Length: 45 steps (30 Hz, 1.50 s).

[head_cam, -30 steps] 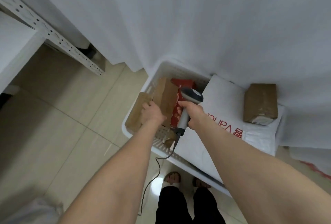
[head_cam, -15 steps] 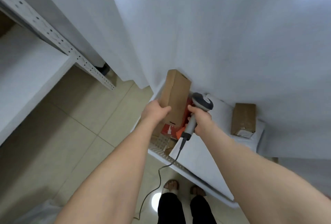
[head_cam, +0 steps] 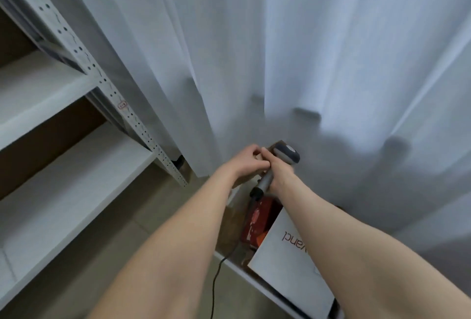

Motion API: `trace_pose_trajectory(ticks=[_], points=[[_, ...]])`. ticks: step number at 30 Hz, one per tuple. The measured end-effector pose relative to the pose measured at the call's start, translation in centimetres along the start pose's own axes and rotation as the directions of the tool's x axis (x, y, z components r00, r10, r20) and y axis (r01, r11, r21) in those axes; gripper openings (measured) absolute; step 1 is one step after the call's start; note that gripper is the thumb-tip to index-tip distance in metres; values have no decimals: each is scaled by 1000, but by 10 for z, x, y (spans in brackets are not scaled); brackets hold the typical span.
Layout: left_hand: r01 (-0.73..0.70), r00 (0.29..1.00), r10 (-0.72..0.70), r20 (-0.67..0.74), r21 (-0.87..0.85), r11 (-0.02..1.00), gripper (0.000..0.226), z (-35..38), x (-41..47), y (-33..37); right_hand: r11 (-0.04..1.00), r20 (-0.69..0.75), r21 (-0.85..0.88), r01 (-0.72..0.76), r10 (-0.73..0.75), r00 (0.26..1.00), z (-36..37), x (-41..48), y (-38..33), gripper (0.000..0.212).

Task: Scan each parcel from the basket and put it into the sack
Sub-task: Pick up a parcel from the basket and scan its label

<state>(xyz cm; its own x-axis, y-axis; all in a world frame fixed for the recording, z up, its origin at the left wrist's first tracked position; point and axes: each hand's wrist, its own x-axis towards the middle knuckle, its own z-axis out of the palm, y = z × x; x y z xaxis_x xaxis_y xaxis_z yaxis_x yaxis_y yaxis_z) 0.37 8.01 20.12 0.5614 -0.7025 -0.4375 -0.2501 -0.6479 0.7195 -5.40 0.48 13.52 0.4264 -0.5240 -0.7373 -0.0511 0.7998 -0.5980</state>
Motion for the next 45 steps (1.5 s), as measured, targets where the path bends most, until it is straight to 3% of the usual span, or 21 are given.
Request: trace_pose_trajectory(ticks=[2, 3, 5, 9, 11, 13, 15, 21, 25, 30, 45], points=[[-20, 1000, 20, 16, -32, 999, 19, -11, -14, 17, 1000, -24, -3, 15, -15, 1000, 4, -20, -13, 68], [-14, 1000, 15, 16, -39, 999, 16, -17, -19, 23, 1000, -25, -14, 2, -3, 1000, 5, -19, -15, 76], [24, 1000, -24, 4, -69, 997, 23, -28, -28, 26, 1000, -2, -9, -5, 5, 1000, 5, -25, -18, 83], [104, 989, -112, -101, -81, 991, 40, -46, -37, 14, 997, 14, -68, 20, -19, 1000, 8, -64, -26, 52], [219, 954, -235, -184, -103, 970, 51, -54, -45, 4, 999, 46, -44, 25, -23, 999, 8, -73, -25, 39], [346, 920, -381, -93, -266, 900, 45, -61, -54, -2, 998, 108, -66, 18, -11, 994, 7, -77, -25, 40], [391, 904, -428, 24, -455, 800, 39, -69, -58, -6, 993, 148, -119, 25, -8, 989, 6, -82, -28, 35], [270, 913, -397, -90, -597, 755, 33, -77, -59, -20, 960, 67, -220, 170, -159, 985, 12, -91, -36, 21], [243, 901, -414, -132, -637, 731, 34, -81, -59, -31, 949, 163, -262, 176, -136, 977, 21, -109, -42, 7], [223, 893, -432, -123, -714, 664, 39, -85, -55, -42, 920, 290, -338, 197, -97, 952, 35, -126, -45, 6], [188, 873, -471, -131, -800, 570, 38, -93, -58, -66, 839, 380, -496, 224, -22, 925, 54, -149, -47, 11]])
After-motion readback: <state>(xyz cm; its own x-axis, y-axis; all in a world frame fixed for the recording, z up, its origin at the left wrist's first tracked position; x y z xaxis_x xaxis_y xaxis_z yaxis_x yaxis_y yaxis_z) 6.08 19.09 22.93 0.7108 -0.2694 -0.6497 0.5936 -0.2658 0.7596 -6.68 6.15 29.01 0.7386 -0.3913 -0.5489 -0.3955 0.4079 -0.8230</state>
